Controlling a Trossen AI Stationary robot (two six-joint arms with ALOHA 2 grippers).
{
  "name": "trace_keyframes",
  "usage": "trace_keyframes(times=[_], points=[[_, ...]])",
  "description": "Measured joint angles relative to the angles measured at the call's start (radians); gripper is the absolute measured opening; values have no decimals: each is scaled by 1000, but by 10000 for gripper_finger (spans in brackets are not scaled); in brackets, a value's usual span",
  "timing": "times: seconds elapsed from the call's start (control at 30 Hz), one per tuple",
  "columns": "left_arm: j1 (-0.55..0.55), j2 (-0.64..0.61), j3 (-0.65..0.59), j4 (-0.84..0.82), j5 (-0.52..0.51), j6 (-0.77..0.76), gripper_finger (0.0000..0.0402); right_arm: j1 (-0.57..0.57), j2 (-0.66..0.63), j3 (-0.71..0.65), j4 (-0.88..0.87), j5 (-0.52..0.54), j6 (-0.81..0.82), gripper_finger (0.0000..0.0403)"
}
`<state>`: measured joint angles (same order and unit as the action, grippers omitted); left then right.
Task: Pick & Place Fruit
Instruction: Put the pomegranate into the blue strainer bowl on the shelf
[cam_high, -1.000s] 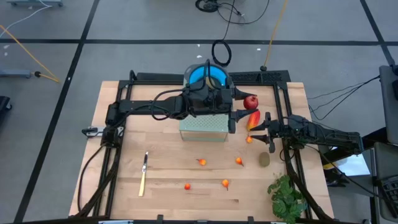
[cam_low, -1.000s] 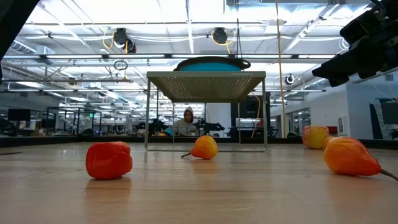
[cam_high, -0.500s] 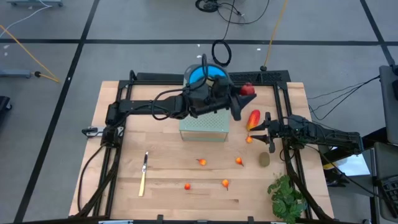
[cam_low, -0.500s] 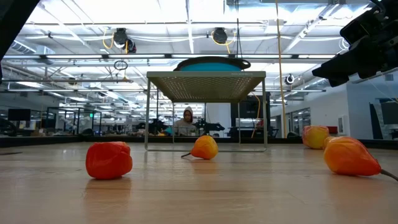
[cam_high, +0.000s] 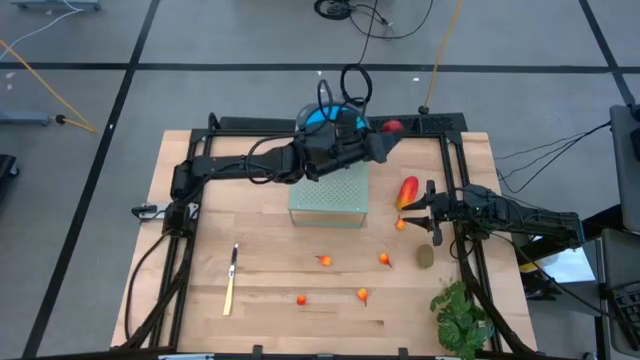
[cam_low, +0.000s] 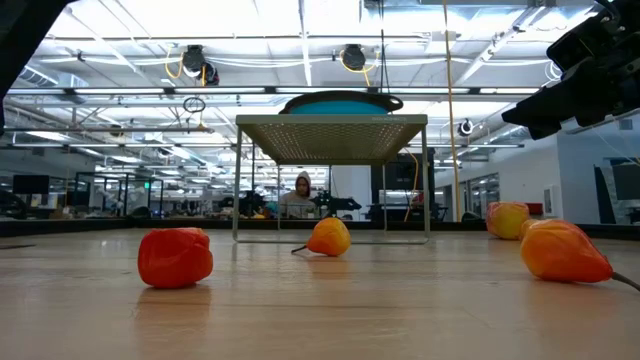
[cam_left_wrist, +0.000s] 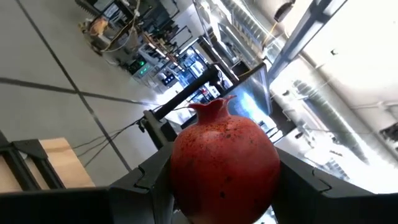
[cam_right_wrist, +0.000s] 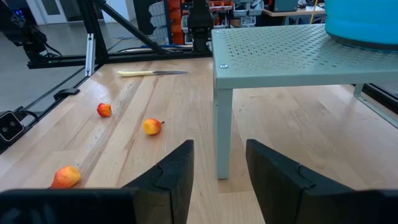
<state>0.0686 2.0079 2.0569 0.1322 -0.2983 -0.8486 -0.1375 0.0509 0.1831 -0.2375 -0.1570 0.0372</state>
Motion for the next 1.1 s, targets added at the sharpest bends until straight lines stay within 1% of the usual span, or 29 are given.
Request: trace_keyframes(times=[0.3, 0.4, 0.53, 0.7, 0.83, 0.97, 1.1], points=[[2, 0, 0, -1, 0, -3, 198, 0, 0, 0, 0, 0, 0, 139], [0, 0, 0, -36, -10, 19, 198, 0, 0, 0, 0, 0, 0, 139], [-14, 0, 0, -217, -123, 36, 198, 0, 0, 0, 0, 0, 1, 139], [-35, 1, 0, -495, -245, -49, 198, 0, 0, 0, 0, 0, 7, 139], [-50, 1, 0, -662, -325, -109, 198, 0, 0, 0, 0, 0, 7, 139], [-58, 1, 0, -791, -386, -167, 198, 0, 0, 0, 0, 0, 7, 139], [-60, 1, 0, -895, -410, -208, 198, 0, 0, 0, 0, 0, 7, 139]])
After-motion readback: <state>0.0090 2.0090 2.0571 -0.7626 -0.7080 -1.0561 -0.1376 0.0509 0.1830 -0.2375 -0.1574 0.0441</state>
